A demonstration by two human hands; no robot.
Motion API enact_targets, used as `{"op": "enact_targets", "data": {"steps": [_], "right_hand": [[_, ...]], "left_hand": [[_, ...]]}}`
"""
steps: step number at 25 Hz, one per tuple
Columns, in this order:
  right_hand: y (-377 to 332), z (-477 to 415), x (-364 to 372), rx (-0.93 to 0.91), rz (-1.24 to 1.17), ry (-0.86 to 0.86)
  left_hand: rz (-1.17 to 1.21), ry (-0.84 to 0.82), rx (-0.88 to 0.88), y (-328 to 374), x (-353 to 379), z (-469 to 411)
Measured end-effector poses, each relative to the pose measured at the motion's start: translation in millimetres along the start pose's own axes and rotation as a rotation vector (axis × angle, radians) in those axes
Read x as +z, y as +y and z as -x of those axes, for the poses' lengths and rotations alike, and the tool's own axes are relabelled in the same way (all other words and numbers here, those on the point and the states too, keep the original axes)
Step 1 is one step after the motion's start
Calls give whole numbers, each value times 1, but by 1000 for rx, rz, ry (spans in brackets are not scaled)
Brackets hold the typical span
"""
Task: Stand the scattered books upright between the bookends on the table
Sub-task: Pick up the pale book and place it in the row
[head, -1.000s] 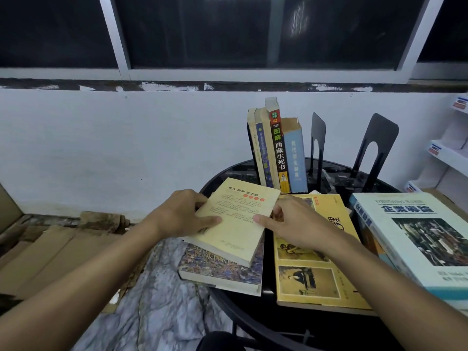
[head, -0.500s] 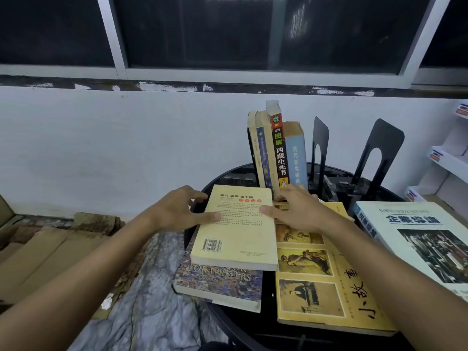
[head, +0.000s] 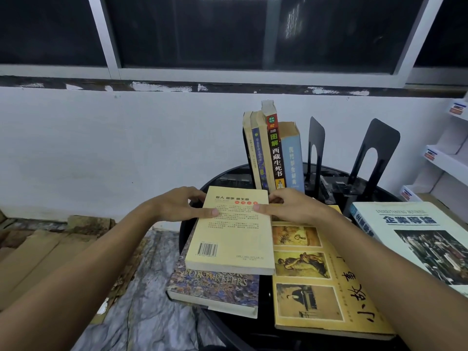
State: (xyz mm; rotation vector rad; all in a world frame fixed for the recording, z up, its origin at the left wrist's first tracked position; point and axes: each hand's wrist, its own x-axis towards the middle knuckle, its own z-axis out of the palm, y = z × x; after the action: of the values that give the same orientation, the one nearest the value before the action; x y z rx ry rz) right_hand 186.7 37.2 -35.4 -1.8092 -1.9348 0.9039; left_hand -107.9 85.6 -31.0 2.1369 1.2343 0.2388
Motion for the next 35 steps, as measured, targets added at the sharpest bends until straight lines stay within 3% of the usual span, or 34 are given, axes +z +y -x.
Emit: {"op": "enact_targets", "data": {"steps": [9, 15, 24, 35], "right_hand": [[-7, 9, -5, -111, -38, 138], [-20, 20, -14, -219, -21, 322], [-48, 46, -40, -288, -320, 435], [-52, 98, -63, -336, -224, 639]], "left_hand": [[21, 203, 84, 1, -2, 9], [124, 358, 169, 15, -9, 23], [167, 579, 326, 44, -18, 33], [225, 569, 401, 90, -12, 7]]}}
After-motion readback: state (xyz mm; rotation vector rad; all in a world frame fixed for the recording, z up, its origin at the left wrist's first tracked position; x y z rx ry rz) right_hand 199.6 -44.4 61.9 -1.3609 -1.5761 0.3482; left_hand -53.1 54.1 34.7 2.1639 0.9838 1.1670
